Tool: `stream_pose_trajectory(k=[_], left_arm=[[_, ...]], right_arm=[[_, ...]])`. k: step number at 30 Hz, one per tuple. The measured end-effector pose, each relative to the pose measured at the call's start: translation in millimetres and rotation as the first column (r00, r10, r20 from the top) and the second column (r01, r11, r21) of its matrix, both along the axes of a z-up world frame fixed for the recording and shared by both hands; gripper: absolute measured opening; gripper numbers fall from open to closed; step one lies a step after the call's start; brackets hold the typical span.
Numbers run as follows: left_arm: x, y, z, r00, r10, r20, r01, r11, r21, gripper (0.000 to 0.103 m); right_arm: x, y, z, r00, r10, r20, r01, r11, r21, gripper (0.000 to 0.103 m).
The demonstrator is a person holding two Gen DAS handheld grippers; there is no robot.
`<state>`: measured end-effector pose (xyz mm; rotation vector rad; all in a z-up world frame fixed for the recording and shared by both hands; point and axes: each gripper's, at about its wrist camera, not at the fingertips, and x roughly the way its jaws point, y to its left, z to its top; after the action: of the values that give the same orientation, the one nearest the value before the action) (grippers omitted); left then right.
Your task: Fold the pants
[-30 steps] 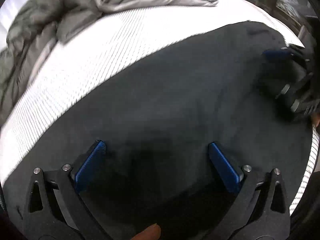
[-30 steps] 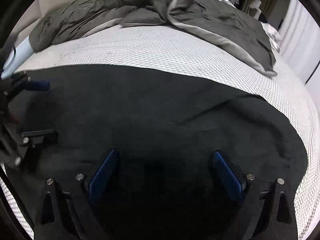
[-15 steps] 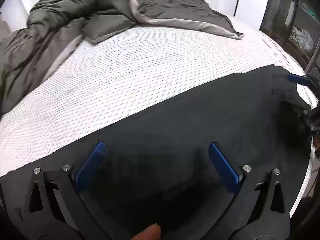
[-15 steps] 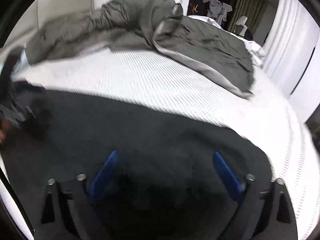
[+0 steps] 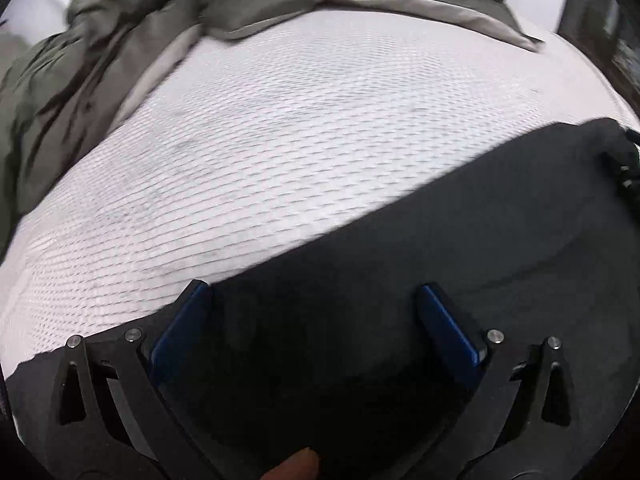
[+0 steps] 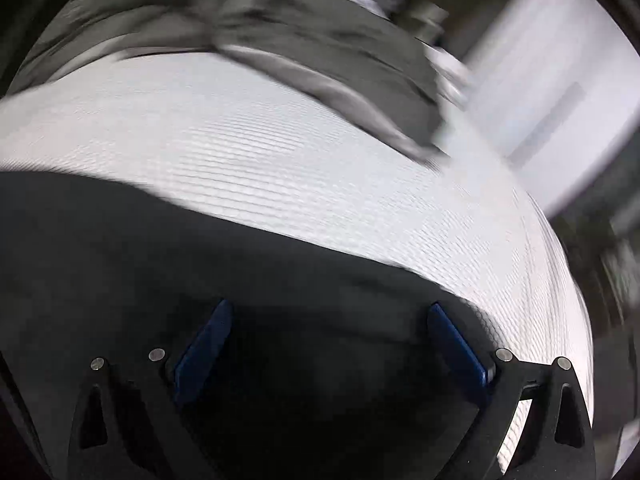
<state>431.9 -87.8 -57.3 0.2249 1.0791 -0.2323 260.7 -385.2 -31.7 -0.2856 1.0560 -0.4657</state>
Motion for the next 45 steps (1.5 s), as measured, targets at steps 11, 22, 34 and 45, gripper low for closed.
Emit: stream_pose_trajectory(k=[11,22,34,45], left_arm=[[-16,-41,28,0.997,-0.050,0.056,0.059,0.984,-0.169,0.102],[-27,-47,12,0.988,0.121,0.094,-0.122,0.993,-0.002,0.102],[-115,-166,13,0.936,-0.352,0.014,0.353,0.935,-0.030,0.103],[-161,-137,59,0.964,-0.244,0.103,0.254,0.961,-0.107,0.102]], right_arm=[[-11,49,42,0.986,0.098,0.135,-0.126,0.967,0.223,0.099],[18,47,-7,0.999,-0.045,0.014,0.045,0.998,0.033,0.099],[-19,101,0,0.977,0.213,-0.010,-0.200,0.933,0.297,0.099],[-82,18,18,1.000,-0.007,0.009,0.005,0.965,0.263,0.099]])
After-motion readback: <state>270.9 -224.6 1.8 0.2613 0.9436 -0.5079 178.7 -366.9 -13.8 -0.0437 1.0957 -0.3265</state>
